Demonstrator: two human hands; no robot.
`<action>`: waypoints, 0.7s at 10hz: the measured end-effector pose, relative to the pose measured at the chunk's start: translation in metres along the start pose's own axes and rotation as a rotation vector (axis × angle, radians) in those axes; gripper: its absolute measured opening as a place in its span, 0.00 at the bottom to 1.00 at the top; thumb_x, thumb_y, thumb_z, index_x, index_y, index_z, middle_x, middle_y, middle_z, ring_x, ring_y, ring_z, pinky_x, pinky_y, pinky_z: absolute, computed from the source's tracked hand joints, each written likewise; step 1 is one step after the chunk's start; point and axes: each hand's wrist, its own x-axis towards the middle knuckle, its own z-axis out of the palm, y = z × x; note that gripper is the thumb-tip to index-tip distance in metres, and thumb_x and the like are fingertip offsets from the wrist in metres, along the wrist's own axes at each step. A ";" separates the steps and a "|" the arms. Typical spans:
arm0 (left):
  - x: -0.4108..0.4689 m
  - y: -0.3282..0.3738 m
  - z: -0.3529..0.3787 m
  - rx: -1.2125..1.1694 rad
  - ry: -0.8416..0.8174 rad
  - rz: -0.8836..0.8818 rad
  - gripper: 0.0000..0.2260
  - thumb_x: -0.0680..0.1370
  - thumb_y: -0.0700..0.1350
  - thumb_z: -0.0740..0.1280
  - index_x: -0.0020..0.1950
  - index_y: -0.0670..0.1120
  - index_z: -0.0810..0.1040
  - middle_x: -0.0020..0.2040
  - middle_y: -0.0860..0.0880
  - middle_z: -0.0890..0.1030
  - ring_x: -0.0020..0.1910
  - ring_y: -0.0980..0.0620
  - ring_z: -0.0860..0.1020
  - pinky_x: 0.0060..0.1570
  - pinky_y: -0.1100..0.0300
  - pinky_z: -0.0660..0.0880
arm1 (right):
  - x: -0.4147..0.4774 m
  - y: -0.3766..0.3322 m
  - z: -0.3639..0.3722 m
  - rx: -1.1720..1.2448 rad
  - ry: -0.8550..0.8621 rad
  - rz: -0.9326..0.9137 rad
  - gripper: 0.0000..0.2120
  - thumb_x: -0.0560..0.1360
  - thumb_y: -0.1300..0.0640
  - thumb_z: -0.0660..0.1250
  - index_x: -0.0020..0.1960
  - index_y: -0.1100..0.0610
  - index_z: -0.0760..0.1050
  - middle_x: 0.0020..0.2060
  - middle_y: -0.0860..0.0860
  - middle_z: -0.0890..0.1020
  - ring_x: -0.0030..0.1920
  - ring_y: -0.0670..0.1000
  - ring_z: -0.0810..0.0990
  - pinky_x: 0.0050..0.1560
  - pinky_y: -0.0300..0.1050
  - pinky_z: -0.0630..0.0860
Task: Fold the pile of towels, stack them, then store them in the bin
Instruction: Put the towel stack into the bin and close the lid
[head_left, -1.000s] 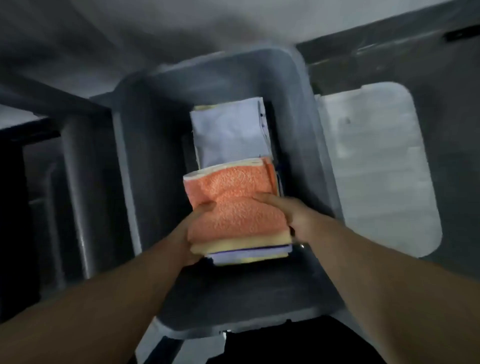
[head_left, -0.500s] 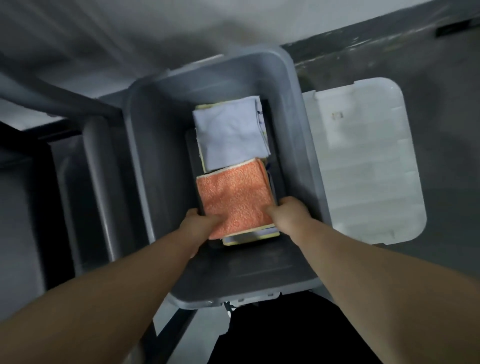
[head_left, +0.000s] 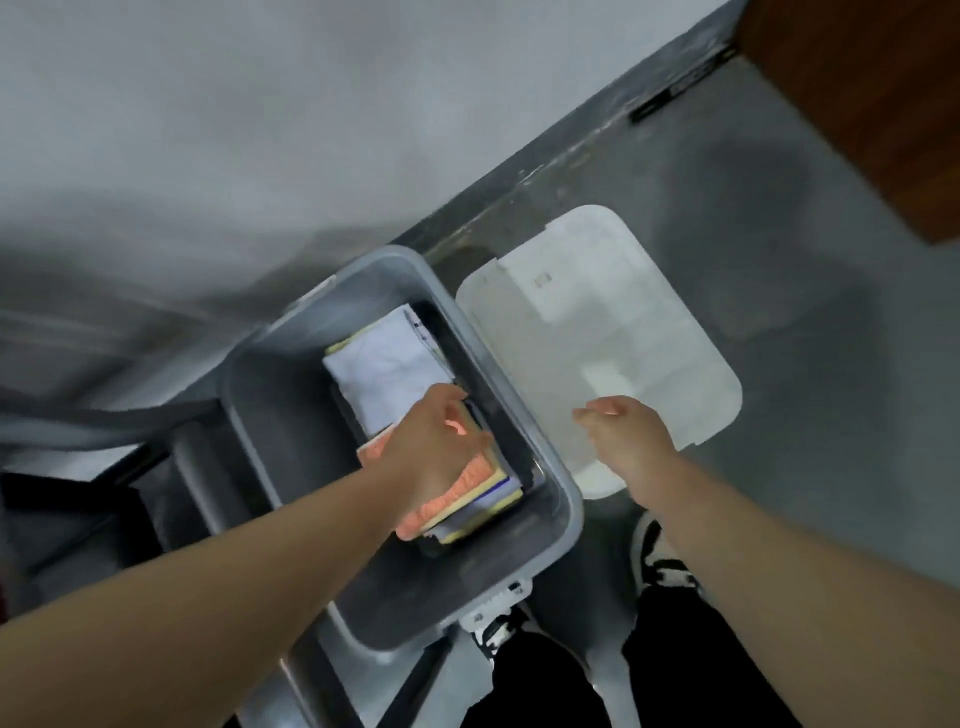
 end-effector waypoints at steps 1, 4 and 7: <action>0.014 0.041 0.049 0.024 -0.084 0.047 0.23 0.76 0.47 0.75 0.68 0.55 0.71 0.58 0.53 0.76 0.47 0.53 0.80 0.40 0.60 0.78 | 0.035 0.045 -0.039 0.151 0.063 0.106 0.06 0.78 0.55 0.72 0.42 0.48 0.78 0.55 0.56 0.84 0.56 0.58 0.83 0.65 0.60 0.79; 0.119 0.054 0.243 0.329 -0.304 -0.050 0.25 0.78 0.46 0.71 0.73 0.53 0.68 0.54 0.55 0.76 0.54 0.49 0.77 0.54 0.56 0.75 | 0.177 0.177 -0.087 0.274 0.111 0.381 0.13 0.76 0.50 0.71 0.49 0.60 0.79 0.41 0.56 0.79 0.39 0.57 0.76 0.39 0.47 0.72; 0.198 -0.018 0.344 0.574 -0.423 -0.197 0.36 0.76 0.48 0.70 0.80 0.59 0.58 0.78 0.49 0.65 0.75 0.42 0.66 0.74 0.44 0.63 | 0.267 0.210 -0.095 0.382 0.163 0.402 0.21 0.83 0.58 0.63 0.74 0.65 0.70 0.41 0.52 0.71 0.49 0.55 0.72 0.49 0.41 0.75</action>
